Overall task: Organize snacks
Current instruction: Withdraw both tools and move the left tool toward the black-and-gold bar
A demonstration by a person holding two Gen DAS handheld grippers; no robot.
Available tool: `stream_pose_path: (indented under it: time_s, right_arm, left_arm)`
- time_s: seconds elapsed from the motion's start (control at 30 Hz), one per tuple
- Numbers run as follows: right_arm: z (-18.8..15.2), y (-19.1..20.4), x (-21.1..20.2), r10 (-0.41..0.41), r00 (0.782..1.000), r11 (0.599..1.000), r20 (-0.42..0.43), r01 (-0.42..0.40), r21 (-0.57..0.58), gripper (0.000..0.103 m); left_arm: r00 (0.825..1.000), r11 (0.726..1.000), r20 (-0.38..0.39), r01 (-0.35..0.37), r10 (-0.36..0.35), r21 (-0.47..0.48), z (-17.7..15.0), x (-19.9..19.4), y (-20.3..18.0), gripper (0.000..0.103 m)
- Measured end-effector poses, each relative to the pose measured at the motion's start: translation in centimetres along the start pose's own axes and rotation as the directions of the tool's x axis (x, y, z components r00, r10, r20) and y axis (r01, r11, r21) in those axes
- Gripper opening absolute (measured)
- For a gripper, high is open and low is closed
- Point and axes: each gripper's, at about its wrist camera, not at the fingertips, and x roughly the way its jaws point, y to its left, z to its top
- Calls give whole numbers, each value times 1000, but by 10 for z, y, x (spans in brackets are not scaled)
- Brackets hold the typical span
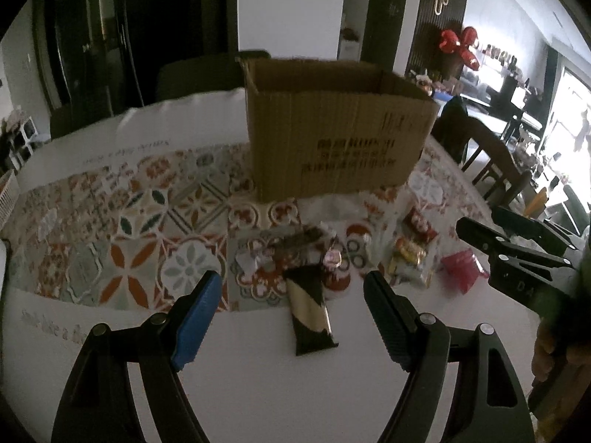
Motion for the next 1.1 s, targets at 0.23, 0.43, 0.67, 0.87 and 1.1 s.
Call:
stream_pose_path:
  time_s: [0.23, 0.43, 0.67, 0.87, 1.1]
  right_arm:
    - [-14, 1, 30, 55, 994, 998, -99, -55, -4, 65]
    - [-20, 1, 55, 98, 982, 995, -164, -97, 15, 64]
    - [-19, 0, 76, 125, 969, 992, -211, -119, 39, 60]
    - [-17, 0, 91, 117, 965, 993, -234, -111, 40, 59]
    - [-17, -2, 105, 145, 956, 989, -256, -130, 76, 50]
  left_arm:
    - [995, 1000, -102, 17, -19, -16, -13, 30, 2, 78]
    - [984, 999, -175, 34, -41, -42, -17, 53, 3, 77]
    - [970, 996, -238, 36, -53, -76, -20, 76, 3, 74]
    - [965, 996, -259, 25, -47, -87, -19, 87, 4, 72]
    - [957, 994, -283, 33, -62, -105, -15, 99, 3, 65]
